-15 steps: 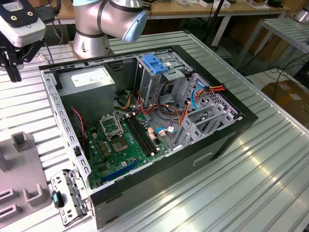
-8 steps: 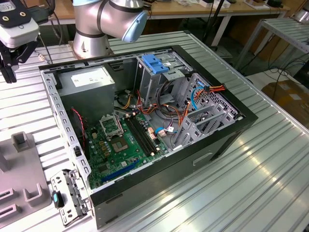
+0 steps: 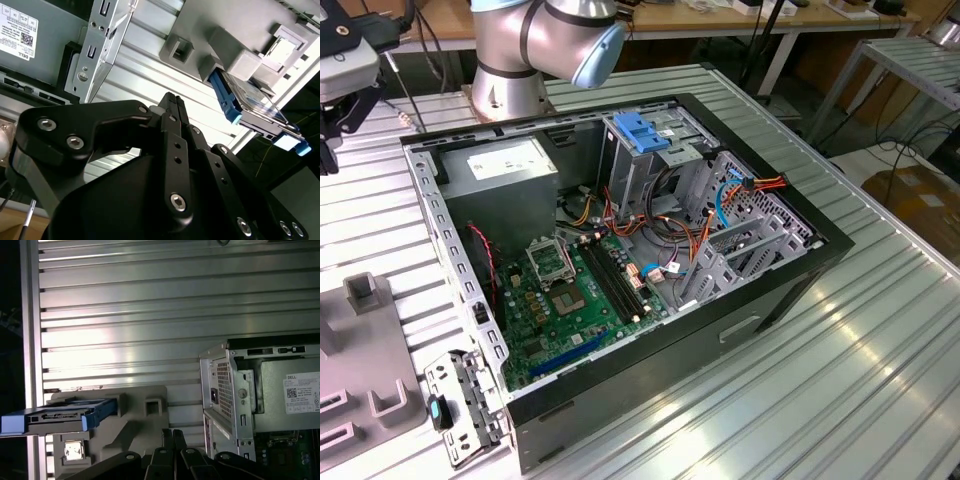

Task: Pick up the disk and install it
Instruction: 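Reach for the disk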

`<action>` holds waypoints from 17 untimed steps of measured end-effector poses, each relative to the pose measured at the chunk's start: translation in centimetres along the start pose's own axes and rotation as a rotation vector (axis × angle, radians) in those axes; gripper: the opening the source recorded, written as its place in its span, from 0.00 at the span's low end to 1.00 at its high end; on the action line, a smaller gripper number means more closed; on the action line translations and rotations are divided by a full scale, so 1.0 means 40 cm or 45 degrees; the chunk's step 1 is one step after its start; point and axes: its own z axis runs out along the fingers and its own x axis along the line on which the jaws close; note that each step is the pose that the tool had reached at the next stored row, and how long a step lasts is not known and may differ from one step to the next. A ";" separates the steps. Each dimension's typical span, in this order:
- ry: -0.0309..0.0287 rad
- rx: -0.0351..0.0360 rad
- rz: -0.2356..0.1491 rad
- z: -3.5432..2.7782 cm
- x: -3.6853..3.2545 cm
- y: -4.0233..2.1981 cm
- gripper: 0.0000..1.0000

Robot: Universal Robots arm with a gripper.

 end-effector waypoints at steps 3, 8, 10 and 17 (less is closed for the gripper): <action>0.0004 0.0001 0.000 0.000 0.011 -0.001 0.15; 0.0009 0.0001 0.000 0.001 0.025 -0.002 0.15; 0.0010 0.0000 0.000 0.001 0.034 -0.003 0.15; 0.0016 0.0002 0.000 0.002 0.068 -0.005 0.15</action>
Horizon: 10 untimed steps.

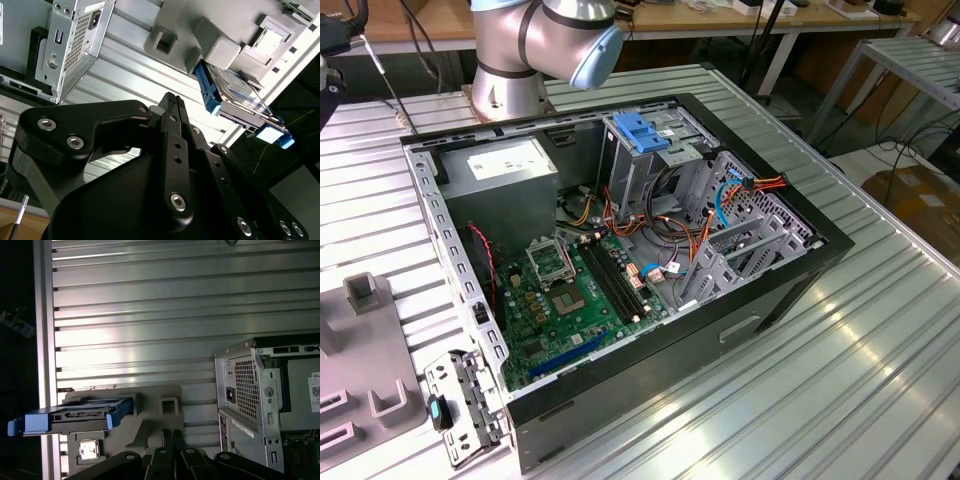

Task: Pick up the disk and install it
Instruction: 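Reach for the disk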

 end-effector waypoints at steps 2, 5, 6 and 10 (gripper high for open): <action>0.0002 0.0000 0.000 0.000 0.006 0.000 0.15; 0.0005 0.0000 0.000 0.001 0.032 -0.002 0.15; 0.0005 0.0000 0.000 0.001 0.040 -0.002 0.15; 0.0005 0.0000 0.000 0.002 0.089 -0.002 0.15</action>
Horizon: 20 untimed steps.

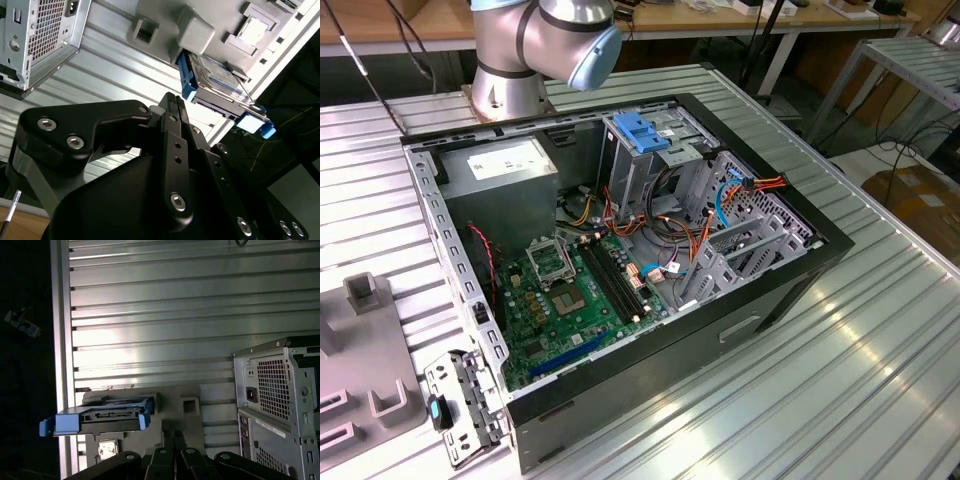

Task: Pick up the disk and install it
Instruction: 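Reach for the disk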

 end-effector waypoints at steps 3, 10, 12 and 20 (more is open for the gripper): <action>0.0000 0.0000 0.000 0.001 0.051 -0.003 0.15; 0.0002 0.0002 -0.005 0.004 0.113 -0.008 0.15; 0.0006 0.0003 -0.017 0.005 0.120 -0.009 0.15; 0.0013 0.0007 -0.033 0.007 0.198 -0.015 0.15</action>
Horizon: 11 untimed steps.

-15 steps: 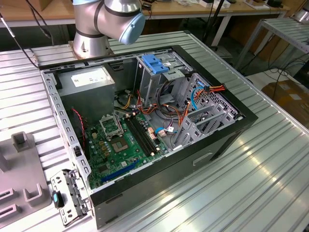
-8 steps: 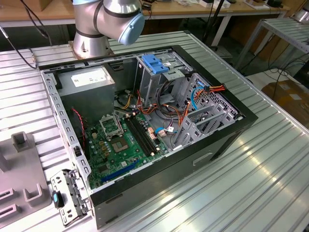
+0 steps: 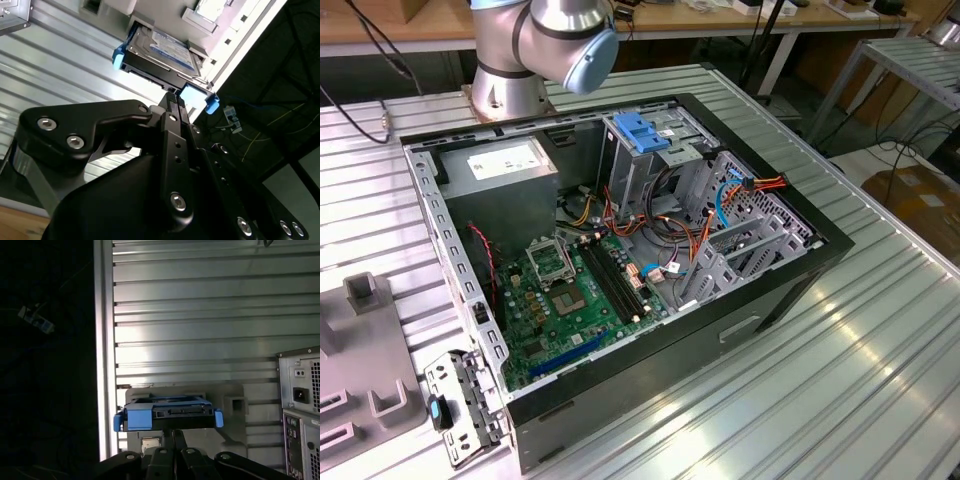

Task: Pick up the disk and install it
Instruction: 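Reach for the disk, then pick up the disk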

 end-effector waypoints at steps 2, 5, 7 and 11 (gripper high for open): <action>-0.0001 -0.0001 0.000 0.001 0.023 -0.001 0.15; 0.0000 0.0000 0.000 0.001 0.041 -0.002 0.15; 0.0001 0.0000 -0.001 0.001 0.049 -0.003 0.15; 0.0000 0.0000 -0.002 0.001 0.050 -0.003 0.15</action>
